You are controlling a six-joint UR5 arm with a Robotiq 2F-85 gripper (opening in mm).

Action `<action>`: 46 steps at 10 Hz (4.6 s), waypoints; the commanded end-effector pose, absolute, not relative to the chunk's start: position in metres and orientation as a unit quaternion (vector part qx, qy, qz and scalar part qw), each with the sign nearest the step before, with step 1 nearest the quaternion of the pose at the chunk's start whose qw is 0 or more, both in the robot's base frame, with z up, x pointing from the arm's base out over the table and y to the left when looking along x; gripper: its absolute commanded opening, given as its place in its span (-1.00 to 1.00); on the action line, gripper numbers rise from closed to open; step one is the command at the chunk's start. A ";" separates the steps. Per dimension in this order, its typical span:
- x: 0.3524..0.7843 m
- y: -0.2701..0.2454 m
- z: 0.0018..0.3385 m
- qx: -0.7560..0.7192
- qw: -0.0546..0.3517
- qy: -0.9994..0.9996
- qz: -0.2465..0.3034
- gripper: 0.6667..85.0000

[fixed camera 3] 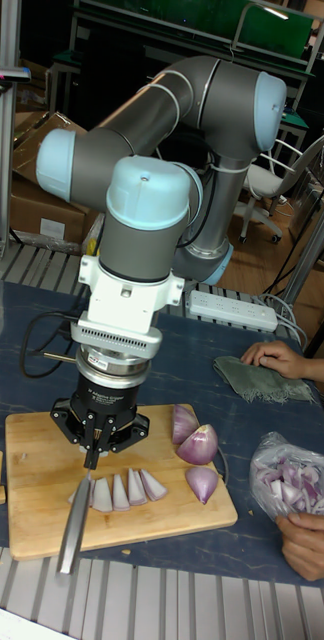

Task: Chop the onions

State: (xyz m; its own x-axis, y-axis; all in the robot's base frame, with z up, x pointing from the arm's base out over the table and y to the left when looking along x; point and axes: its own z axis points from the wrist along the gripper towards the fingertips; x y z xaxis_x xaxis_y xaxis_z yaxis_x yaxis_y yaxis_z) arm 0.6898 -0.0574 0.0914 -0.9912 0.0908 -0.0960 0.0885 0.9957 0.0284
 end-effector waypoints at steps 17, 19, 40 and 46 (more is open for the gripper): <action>0.690 -0.055 0.092 0.083 0.049 0.995 0.025 -0.99; 0.690 -0.055 0.092 0.084 0.049 0.995 0.025 -0.99; 0.686 -0.062 0.090 0.029 0.021 0.999 0.007 -0.99; 0.690 -0.056 0.088 0.029 0.021 0.999 0.006 -0.99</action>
